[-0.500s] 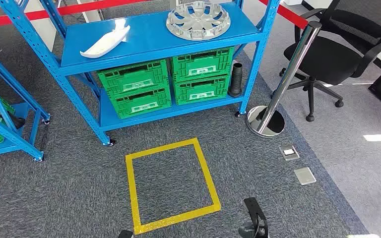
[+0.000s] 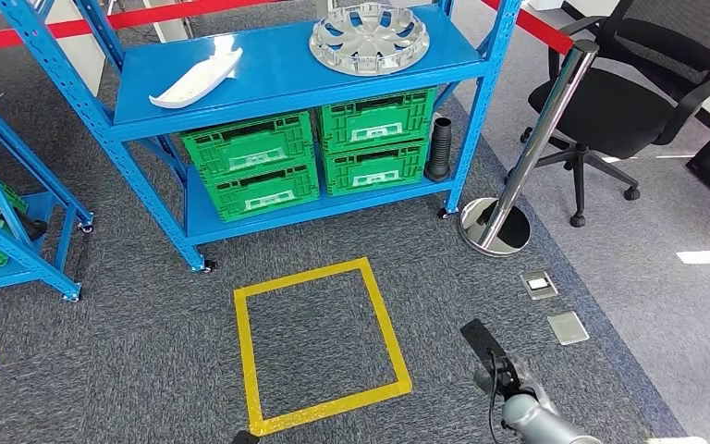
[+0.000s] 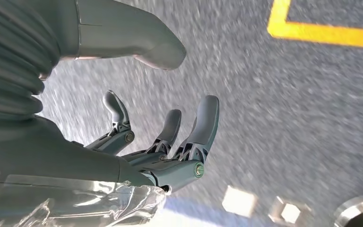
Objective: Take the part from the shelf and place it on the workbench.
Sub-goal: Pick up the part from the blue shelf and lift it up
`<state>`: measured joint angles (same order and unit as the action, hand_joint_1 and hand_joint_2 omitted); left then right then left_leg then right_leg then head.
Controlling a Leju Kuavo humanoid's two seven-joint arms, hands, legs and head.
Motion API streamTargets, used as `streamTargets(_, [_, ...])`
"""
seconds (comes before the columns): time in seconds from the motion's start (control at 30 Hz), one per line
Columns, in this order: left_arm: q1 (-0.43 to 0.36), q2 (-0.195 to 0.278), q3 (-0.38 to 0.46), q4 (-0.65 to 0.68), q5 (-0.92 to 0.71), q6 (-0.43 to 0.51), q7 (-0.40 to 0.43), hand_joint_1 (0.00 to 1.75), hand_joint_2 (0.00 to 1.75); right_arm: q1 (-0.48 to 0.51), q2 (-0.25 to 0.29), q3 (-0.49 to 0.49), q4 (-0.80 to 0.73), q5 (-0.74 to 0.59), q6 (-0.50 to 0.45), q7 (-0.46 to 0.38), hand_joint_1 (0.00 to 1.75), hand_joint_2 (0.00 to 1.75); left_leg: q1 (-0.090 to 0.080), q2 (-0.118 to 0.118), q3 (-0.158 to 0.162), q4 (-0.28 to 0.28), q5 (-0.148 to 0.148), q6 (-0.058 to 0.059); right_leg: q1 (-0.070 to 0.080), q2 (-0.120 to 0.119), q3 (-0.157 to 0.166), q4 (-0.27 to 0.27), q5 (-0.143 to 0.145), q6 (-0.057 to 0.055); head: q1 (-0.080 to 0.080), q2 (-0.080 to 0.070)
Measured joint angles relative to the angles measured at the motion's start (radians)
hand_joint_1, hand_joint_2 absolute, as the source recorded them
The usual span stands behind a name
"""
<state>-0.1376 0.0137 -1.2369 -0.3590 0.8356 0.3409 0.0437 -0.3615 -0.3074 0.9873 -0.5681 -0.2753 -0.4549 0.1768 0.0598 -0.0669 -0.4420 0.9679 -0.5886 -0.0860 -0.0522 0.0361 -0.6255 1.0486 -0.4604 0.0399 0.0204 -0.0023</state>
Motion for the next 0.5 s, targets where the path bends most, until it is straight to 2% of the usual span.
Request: streamTargets(0.5, [-0.022,0.002,-0.023,0.003,-0.046,-0.057,0.001,0.0,1.75,-0.144,-0.067,-0.094,-0.229,0.483,0.014,0.164,1.75,1.75,0.0,0.0,0.0,0.001,0.001,0.001,0.0,0.0,0.001,0.0,0.001,0.001,0.0,0.0])
